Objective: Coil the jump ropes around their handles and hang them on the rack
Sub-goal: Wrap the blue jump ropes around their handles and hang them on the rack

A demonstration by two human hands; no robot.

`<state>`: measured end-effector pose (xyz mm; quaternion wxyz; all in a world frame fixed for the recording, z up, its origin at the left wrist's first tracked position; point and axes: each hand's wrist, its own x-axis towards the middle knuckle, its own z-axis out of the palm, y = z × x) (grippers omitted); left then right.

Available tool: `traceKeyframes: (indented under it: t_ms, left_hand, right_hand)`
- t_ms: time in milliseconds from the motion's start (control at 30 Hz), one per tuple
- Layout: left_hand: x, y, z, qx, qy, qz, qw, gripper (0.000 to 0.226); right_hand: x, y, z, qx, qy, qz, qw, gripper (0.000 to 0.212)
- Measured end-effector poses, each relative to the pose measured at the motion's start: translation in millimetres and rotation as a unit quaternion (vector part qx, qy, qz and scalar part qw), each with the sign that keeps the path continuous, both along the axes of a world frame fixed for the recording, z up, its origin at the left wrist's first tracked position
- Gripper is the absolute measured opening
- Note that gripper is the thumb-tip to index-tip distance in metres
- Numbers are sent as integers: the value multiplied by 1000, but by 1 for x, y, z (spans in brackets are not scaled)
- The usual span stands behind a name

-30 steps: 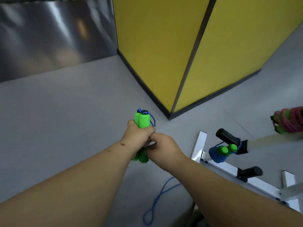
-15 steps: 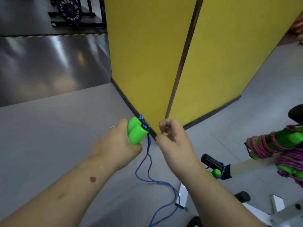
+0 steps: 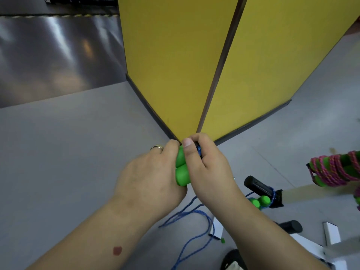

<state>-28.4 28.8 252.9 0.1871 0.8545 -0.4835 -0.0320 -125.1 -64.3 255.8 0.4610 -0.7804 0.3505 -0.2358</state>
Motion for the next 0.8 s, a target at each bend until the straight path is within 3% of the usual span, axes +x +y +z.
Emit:
traceKeyframes:
  t_ms: [133,367,800]
  left_hand:
    - [4,3,-5,-9,-24,-32,999,49]
    - [8,10,-9,32,-27,-31,999,34]
    - [8,13,-17,39,-13,-53,998,37]
  right_hand:
    - [-1,-4,-3,-6,-5,-15,1000,22]
    - [-4,0,-9,31,20,6,999,33]
    - [-6,3,-10,12,59,7,998,37]
